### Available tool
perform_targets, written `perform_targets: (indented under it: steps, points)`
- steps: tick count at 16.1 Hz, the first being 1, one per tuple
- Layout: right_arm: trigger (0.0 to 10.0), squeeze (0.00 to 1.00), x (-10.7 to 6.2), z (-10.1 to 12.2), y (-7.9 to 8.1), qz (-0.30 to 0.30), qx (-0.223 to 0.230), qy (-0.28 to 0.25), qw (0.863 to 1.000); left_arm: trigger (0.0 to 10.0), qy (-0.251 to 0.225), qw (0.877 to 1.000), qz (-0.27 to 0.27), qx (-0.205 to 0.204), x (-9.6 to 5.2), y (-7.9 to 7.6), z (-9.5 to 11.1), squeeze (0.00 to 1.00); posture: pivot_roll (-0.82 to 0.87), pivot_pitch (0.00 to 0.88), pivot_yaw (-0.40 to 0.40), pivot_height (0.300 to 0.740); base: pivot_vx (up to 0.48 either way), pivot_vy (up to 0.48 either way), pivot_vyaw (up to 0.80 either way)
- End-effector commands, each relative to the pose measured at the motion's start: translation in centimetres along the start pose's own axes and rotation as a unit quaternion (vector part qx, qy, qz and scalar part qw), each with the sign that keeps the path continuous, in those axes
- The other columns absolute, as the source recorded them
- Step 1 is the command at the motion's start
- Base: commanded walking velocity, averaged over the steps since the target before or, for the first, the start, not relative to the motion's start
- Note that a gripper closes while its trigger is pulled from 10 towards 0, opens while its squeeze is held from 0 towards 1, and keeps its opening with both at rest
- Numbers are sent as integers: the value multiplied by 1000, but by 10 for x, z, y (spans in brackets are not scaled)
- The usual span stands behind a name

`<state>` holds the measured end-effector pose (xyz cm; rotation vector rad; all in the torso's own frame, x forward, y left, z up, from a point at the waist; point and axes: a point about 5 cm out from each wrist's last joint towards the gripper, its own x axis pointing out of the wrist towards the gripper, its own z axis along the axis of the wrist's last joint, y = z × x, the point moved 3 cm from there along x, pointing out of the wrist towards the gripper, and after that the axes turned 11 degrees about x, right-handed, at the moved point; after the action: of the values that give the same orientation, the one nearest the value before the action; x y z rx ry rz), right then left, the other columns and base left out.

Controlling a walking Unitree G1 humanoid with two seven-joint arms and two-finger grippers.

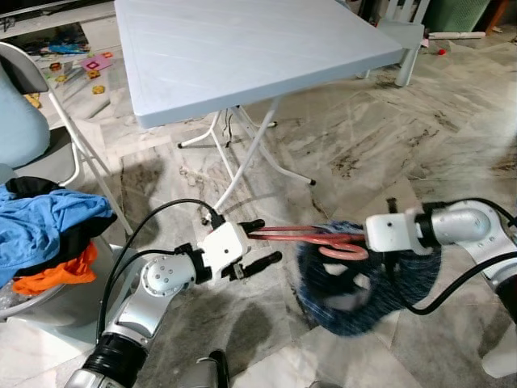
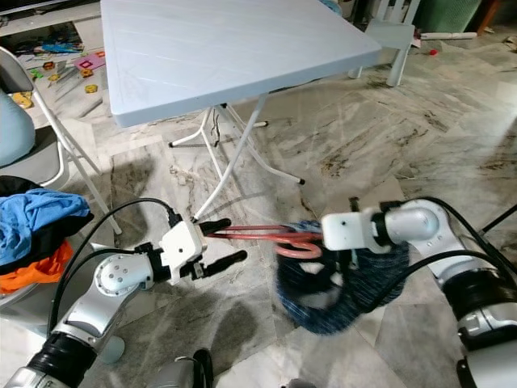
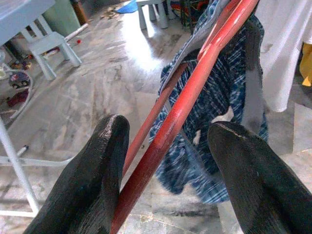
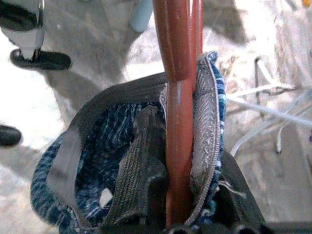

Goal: Hang hanger

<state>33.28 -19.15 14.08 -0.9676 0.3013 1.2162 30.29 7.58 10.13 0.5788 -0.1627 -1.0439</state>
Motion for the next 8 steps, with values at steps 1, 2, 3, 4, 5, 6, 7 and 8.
perform_targets:
  steps: [1,2,3,4,5,6,7,8]
  points:
    - [10000,0,-6,12,-10,-12,-10,-22,1000,0,3,1000,-9,-4,0,-1,-3,0,-74,153,49,740,0,0,0]
    - [10000,0,-7,13,-11,-12,-9,-25,1000,0,4,1000,-13,-3,0,-1,-3,0,-74,153,49,740,0,0,0]
    - [10000,0,-7,15,-12,-10,-10,-29,999,0,8,1000,-18,5,1,0,-4,0,-71,158,52,740,0,0,0]
    - [10000,0,-8,16,-11,-4,-10,-29,1000,0,5,1000,-18,6,2,1,-3,0,-71,174,59,740,0,0,0]
    - [10000,0,-10,17,-9,3,-13,-27,1000,0,4,1000,-21,13,3,2,-2,0,-71,170,59,740,0,0,0]
    - [10000,0,-12,18,-8,9,-18,-23,1000,0,1,999,-25,24,4,3,0,0,-73,165,57,740,0,0,0]
    - [10000,0,-13,17,-9,10,-20,-18,1000,0,-2,999,-26,23,4,3,1,0,-73,165,57,740,0,0,0]
    - [10000,0,-15,18,-9,11,-21,-19,1000,0,-3,999,-34,27,6,2,2,0,-73,165,57,740,0,0,0]
